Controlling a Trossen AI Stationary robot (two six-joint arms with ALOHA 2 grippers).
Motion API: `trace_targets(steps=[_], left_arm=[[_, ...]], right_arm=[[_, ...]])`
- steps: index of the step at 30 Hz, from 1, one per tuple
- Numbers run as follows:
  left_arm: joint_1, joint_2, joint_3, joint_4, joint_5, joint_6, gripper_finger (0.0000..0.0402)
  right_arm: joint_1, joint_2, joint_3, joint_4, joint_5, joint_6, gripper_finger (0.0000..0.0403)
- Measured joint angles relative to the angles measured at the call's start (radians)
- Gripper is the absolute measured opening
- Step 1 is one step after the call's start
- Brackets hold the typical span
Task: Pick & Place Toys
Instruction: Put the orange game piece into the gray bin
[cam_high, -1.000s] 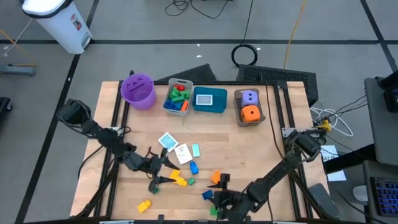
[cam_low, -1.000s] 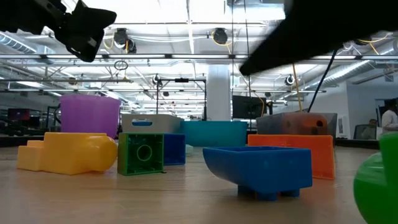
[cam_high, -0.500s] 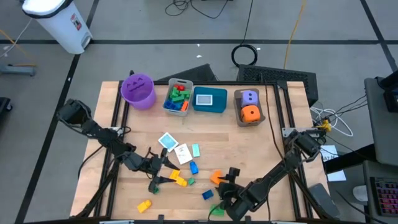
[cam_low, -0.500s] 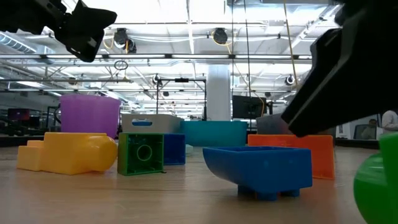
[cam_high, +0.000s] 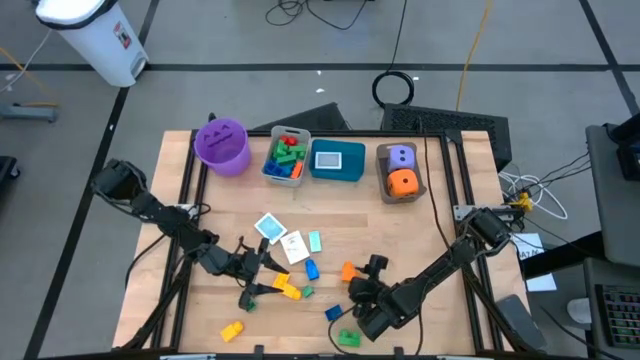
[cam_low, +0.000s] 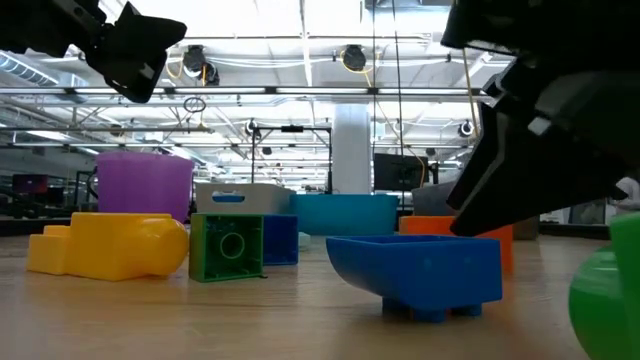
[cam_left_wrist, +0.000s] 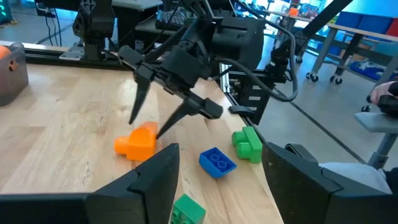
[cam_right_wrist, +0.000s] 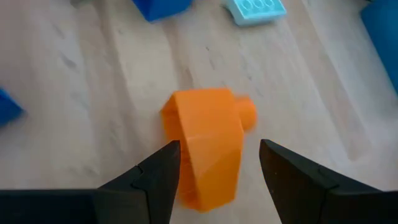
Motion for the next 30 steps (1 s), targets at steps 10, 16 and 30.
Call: trace_targets(steps=[10,16,30], left_arm=[[0.000,0.000,0.000,-0.007,0.003,-0.016,0.0237],[0.000,0.000,0.000,-0.022,0.003,-0.025,0.0237],[0.000,0.000,0.000,-0.028,0.003,-0.027,0.0237]], right_arm=[[-0.007,0.000,0.000,-0.053,-0.001,0.003,0.0210],[-0.014,0.000,0.000,-0.026,0.002,0.003,0.0210],[-0.082,0.000,0.000,-0.027,0.000,-0.046,0.0124]])
